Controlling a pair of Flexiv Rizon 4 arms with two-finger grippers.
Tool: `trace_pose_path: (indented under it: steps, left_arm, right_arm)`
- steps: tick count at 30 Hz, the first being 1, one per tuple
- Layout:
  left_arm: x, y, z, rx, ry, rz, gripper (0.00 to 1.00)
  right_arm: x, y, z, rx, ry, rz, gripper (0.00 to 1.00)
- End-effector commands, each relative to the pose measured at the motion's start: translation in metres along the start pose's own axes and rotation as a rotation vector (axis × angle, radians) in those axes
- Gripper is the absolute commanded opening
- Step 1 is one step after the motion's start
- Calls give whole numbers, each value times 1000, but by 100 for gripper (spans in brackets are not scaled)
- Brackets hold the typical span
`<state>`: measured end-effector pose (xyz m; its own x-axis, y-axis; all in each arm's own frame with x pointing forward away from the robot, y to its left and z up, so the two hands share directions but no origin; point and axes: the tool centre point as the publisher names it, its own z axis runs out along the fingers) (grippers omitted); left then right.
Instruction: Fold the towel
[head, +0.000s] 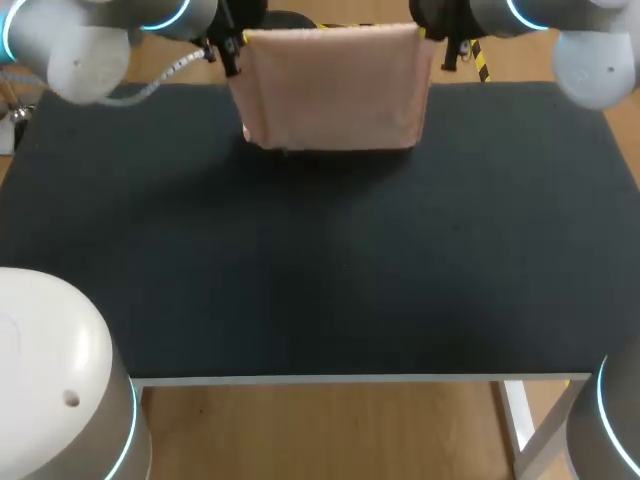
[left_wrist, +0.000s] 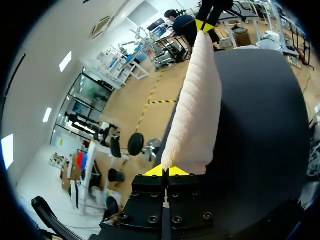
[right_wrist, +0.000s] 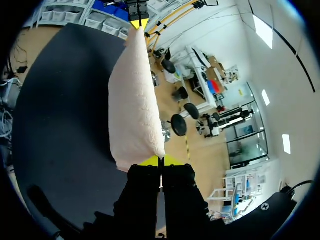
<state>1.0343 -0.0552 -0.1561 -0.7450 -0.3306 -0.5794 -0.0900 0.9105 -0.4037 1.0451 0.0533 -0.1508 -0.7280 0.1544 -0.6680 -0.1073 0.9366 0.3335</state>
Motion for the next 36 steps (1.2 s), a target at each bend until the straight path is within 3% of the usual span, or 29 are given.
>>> trace_pose_path:
  steps: [1,10,17,21,26,36]
  left_arm:
    - [22,9,3,5,61,-18,0]
    - [70,25,49,-38,256,-64,0]
    - [89,40,101,-92,382,-84,0]
    - [86,44,133,-125,411,-62,0]
    - [66,46,171,-129,440,-51,0]
    - [47,48,223,-145,482,-33,0]
  right_arm:
    - [22,-8,2,-12,45,14,0]
    - [69,-21,39,46,215,63,0]
    - [95,-34,87,125,346,88,0]
    - [103,-46,118,178,388,111,0]
    - [96,-63,157,246,404,164,0]
    - [74,-87,207,317,356,223,0]
